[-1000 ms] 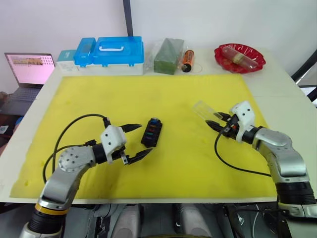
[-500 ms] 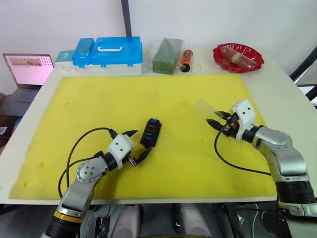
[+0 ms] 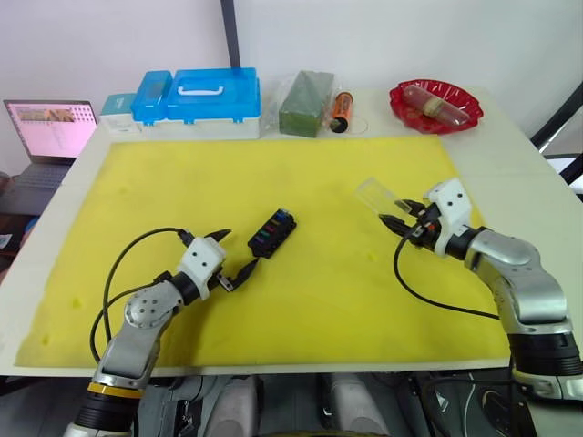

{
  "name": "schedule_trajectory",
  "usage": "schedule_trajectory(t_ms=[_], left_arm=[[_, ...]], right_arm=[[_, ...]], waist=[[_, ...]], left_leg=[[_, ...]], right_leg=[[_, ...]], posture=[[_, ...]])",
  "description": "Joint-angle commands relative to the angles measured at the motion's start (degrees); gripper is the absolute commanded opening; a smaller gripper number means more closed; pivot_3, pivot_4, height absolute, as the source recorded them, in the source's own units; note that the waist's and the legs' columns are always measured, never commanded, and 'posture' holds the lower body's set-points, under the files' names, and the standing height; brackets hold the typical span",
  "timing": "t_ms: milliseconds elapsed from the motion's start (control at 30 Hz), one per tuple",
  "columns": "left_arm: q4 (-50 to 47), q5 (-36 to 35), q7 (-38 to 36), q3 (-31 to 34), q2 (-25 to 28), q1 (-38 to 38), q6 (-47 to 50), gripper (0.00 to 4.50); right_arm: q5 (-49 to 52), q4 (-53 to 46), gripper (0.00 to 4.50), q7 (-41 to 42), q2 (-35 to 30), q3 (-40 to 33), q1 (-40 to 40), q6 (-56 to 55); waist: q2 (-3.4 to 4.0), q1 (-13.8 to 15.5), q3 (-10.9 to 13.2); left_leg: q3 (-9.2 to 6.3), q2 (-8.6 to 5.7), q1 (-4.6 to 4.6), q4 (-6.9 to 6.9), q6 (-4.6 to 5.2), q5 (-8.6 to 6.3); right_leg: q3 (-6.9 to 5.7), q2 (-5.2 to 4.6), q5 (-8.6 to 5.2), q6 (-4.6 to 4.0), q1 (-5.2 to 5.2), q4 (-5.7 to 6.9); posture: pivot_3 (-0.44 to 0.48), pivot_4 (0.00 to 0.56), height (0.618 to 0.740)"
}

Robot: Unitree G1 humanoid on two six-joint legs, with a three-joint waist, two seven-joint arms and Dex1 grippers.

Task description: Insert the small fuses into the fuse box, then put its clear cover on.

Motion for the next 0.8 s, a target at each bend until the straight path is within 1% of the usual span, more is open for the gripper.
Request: schedule_trajectory(t_ms=[33, 100, 300, 367, 433, 567, 800], left_arm=[[-4.4, -3.9, -3.5, 0.1, 0.3, 2.0, -0.7, 4.5], [-6.1, -5.4, -4.4, -0.9, -0.3, 2.7, 0.9, 4.5], [-7.7, -5.2, -3.2, -1.6, -1.6, 2.5, 3.8, 4.5], [-5.5, -2.2, 1.2, -3.8, -4.5, -0.8, 7.8, 4.5], [-4.1, -0.1, 4.9, -4.6, -7.0, -3.3, 10.7, 4.5], [-3.6, 0.7, 5.9, -5.9, -8.7, -5.0, 12.9, 4.5], [0.9, 3.3, 7.4, -8.7, -10.7, -9.5, 13.9, 4.5]], right_arm=[[0.4, -1.0, 1.89, 0.1, -0.7, -1.6, -0.7, -1.3], [0.3, -0.9, 1.89, 0.2, -0.6, -1.5, -0.6, -1.5], [0.2, -1.2, 1.89, 0.1, -0.5, -1.5, -0.3, -1.5], [0.2, -0.7, 1.89, 0.1, -0.5, -1.4, -0.8, -1.4], [0.1, -0.6, 1.89, 0.1, -0.6, -1.3, -0.9, -1.3], [0.2, -0.9, 1.89, 0.1, -0.8, -1.4, -1.0, -1.0], [0.1, -0.9, 1.89, 0.1, -0.8, -1.3, -1.2, -1.1]], waist=[[0.0, 0.0, 0.0], [0.0, 0.0, 0.0], [0.0, 0.1, 0.0], [0.01, 0.2, 0.0], [0.0, 0.4, 0.0], [0.0, -0.1, 0.0], [0.01, 0.3, 0.0]], left_leg=[[0.0, 0.0, 0.0, 0.0, 0.0, 0.0], [0.02, 0.0, -0.01, -0.01, 0.0, 0.0], [0.0, -0.02, -0.03, 0.03, 0.0, 0.0], [0.0, -0.01, -0.01, 0.02, 0.0, 0.0], [-0.04, -0.04, -0.03, 0.06, 0.0, 0.0], [-0.04, -0.05, -0.01, 0.06, 0.0, 0.0], [-0.06, -0.06, 0.11, 0.04, 0.0, 0.0]], right_leg=[[0.0, 0.0, 0.0, 0.0, 0.0, 0.0], [0.0, -0.03, 0.0, 0.0, 0.0, -0.01], [0.0, -0.03, -0.01, -0.01, 0.03, -0.02], [0.0, -0.02, -0.01, -0.01, 0.03, -0.02], [-0.02, -0.02, 0.0, 0.0, 0.07, -0.02], [-0.02, -0.02, 0.03, 0.07, 0.12, -0.05], [-0.02, -0.01, 0.02, 0.06, 0.24, -0.06]], posture=[[0.0, 0.15, 0.74], [0.0, 0.15, 0.74], [0.0, 0.15, 0.74], [0.0, 0.15, 0.74], [0.0, 0.15, 0.74], [0.0, 0.15, 0.74], [0.0, 0.15, 0.74]])
